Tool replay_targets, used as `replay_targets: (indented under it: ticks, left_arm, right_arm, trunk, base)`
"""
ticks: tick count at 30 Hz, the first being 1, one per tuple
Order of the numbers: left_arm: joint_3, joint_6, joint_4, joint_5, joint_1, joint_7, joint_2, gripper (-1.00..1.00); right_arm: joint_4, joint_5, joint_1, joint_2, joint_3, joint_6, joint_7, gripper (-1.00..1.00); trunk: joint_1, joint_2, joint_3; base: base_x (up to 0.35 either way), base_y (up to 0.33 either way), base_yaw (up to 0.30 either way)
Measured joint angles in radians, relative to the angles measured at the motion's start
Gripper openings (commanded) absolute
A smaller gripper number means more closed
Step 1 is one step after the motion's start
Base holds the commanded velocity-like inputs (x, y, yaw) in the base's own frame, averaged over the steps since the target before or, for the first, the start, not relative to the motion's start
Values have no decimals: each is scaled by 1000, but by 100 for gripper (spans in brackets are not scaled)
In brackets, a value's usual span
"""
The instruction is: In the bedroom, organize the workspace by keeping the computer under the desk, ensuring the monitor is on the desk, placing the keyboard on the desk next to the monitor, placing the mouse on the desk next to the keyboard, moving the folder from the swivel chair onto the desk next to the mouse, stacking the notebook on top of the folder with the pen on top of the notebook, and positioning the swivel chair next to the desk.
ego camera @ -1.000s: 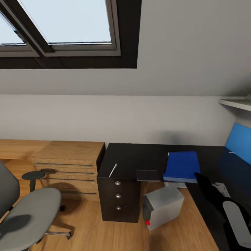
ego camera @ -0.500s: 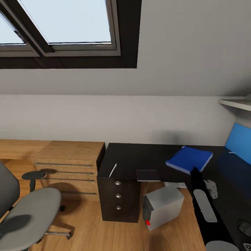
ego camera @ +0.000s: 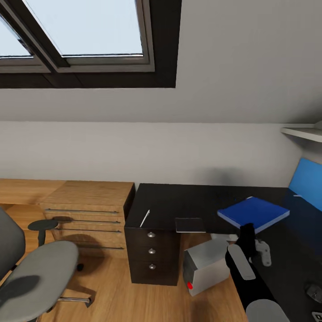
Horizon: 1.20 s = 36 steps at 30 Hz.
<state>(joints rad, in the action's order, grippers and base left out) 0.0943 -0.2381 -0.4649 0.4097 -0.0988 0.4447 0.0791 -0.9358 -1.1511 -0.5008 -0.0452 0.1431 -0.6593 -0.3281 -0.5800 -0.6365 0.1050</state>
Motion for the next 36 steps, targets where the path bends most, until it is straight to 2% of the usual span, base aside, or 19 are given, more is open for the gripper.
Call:
replay_targets:
  ticks: [5,13,24,30,36]
  left_arm:
    - [0,0,0,0,0,0,0,100]
    - [0,0,0,-1,0,0,0,100]
    - [0,0,0,-1,0,0,1,100]
    - [0,0,0,0,0,0,1,100]
    - [0,0,0,0,0,0,2,100]
  right_arm:
    - [1,-10,0,1,2,-54,0,-100]
    - [2,-15,0,0,3,-62,-1,-100]
    - [3,-43,0,-2,2,-60,-2,-100]
    - [26,-45,0,-16,-2,-60,0,-100]
    - [27,-43,0,-19,-5,-59,0,-100]
  trunk:
    - [0,0,0]
    - [0,0,0]
    - [0,0,0]
    - [0,0,0]
    - [0,0,0]
  base:
    - [0,0,-94]
    - [0,0,-242]
    - [0,0,-249]
    - [0,0,-58]
    - [0,0,-3]
